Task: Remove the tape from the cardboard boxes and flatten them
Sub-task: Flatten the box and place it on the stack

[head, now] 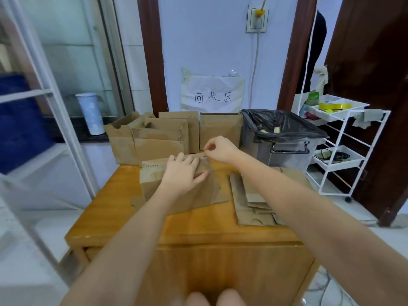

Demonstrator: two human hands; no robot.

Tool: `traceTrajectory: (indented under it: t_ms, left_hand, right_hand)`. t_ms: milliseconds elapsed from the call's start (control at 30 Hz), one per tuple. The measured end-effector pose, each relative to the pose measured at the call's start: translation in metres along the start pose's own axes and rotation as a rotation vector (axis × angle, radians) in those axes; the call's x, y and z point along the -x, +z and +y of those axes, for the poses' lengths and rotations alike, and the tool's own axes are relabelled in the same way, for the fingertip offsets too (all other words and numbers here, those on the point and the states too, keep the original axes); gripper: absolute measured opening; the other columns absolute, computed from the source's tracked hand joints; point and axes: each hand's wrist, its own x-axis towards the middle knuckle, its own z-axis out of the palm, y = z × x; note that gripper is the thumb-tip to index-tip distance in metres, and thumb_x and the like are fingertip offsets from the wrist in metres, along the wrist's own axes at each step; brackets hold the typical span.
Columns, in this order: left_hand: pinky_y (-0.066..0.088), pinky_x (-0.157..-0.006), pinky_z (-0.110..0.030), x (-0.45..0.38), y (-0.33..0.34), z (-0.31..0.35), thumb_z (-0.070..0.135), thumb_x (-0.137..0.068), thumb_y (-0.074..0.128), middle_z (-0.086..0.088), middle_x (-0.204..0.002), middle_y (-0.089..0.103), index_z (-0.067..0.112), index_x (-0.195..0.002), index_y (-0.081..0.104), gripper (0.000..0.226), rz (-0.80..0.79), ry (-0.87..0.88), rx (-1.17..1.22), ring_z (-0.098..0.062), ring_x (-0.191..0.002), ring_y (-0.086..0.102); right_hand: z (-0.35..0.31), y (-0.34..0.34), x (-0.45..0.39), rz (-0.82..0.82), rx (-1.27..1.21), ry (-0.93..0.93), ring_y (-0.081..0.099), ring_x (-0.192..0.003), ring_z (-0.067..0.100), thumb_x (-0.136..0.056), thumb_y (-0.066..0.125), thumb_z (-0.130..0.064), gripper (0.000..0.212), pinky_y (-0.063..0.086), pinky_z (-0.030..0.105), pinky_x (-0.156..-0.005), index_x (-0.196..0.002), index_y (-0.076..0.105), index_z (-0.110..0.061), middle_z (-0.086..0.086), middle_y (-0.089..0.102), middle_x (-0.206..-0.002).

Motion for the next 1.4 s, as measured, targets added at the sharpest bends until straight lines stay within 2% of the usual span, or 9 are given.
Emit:
traceTrajectory:
  t_ms: [267,400,600,700,833,967,1100,1267,1400]
  left_hand:
    - [0.035,-0.085,-0.033,0.020,-0.009,-0.027,0.074,-0.078,0.002,0.006,-0.142,0.049,0.027,-0.143,0.041,0.089,-0.042,-0.003,0.154,-0.021,-0.114,0.045]
    - [0.034,-0.097,-0.034,0.019,-0.014,-0.035,0.061,-0.095,0.035,0.005,-0.150,0.039,0.028,-0.148,0.033,0.062,-0.177,0.016,0.293,-0.020,-0.124,0.040]
    - [0.035,-0.096,-0.032,0.030,-0.027,-0.063,0.058,-0.093,0.043,0.004,-0.143,0.044,0.027,-0.150,0.027,0.067,-0.185,0.063,0.196,-0.017,-0.124,0.044]
    - [0.035,-0.098,-0.032,0.037,-0.031,-0.060,0.055,-0.093,0.046,0.003,-0.145,0.040,0.021,-0.151,0.022,0.072,-0.111,0.071,0.090,-0.018,-0.126,0.041]
    - [0.038,-0.095,-0.035,0.048,-0.032,-0.055,0.050,-0.090,0.056,-0.003,-0.137,0.049,0.014,-0.149,0.030,0.073,0.007,0.026,0.020,-0.022,-0.120,0.048]
    - [0.047,-0.066,-0.035,0.063,-0.026,-0.050,0.025,-0.070,0.082,-0.008,-0.096,0.066,0.008,-0.111,0.065,0.047,0.339,0.082,-0.039,-0.027,-0.082,0.062]
    - [0.039,-0.059,-0.033,0.075,-0.010,-0.045,0.007,-0.072,0.073,-0.005,-0.077,0.060,0.011,-0.082,0.062,0.015,0.548,0.112,-0.052,-0.025,-0.067,0.056]
    - [0.042,-0.090,-0.036,0.099,0.024,-0.037,0.010,-0.085,0.049,-0.008,-0.117,0.066,0.011,-0.117,0.066,0.037,0.515,0.053,0.033,-0.026,-0.106,0.063]
    - [0.032,-0.111,-0.048,0.115,0.044,-0.032,0.012,-0.087,0.045,-0.012,-0.145,0.047,0.012,-0.141,0.046,0.054,0.376,0.039,0.086,-0.030,-0.135,0.042]
  right_hand:
    - [-0.029,0.023,0.019,-0.052,0.234,-0.189,0.057,-0.111,0.020,-0.097,0.045,-0.026,0.030,0.050,0.038,-0.090,-0.121,0.062,-0.018,-0.001,0.062,-0.122]
    - [-0.033,0.032,0.024,-0.108,0.231,-0.141,0.058,-0.108,0.022,-0.100,0.037,-0.027,0.035,0.048,0.042,-0.092,-0.123,0.061,-0.019,0.001,0.064,-0.118]
    - [-0.031,0.025,0.023,-0.154,0.130,-0.037,0.053,-0.117,0.025,-0.104,0.028,-0.037,0.043,0.034,0.044,-0.107,-0.119,0.064,-0.019,0.003,0.062,-0.127]
    - [-0.030,0.023,0.020,-0.156,0.107,-0.034,0.059,-0.099,0.027,-0.103,0.033,-0.038,0.047,0.039,0.042,-0.101,-0.090,0.066,-0.008,0.010,0.069,-0.109]
    - [-0.030,0.016,0.025,-0.214,-0.114,0.012,0.056,-0.115,0.023,-0.102,0.034,-0.044,0.046,0.038,0.038,-0.105,-0.089,0.067,-0.016,0.005,0.064,-0.118]
    - [-0.020,0.011,0.023,-0.223,-0.280,0.070,0.045,-0.129,0.020,-0.103,0.033,-0.043,0.048,0.027,0.029,-0.106,-0.112,0.070,-0.015,0.004,0.056,-0.135]
    - [-0.010,0.014,0.017,-0.243,-0.263,-0.026,0.053,-0.115,0.011,-0.097,0.052,-0.031,0.028,0.036,0.030,-0.107,-0.108,0.072,-0.016,-0.002,0.065,-0.119]
    - [-0.007,0.020,0.013,-0.186,-0.228,-0.110,0.055,-0.105,0.009,-0.086,0.070,-0.022,0.020,0.041,0.026,-0.098,-0.105,0.071,-0.016,-0.006,0.062,-0.106]
    - [-0.006,0.028,0.014,-0.100,-0.226,-0.148,0.054,-0.102,0.006,-0.082,0.075,-0.024,0.029,0.038,0.018,-0.090,-0.109,0.070,-0.015,-0.006,0.063,-0.106]
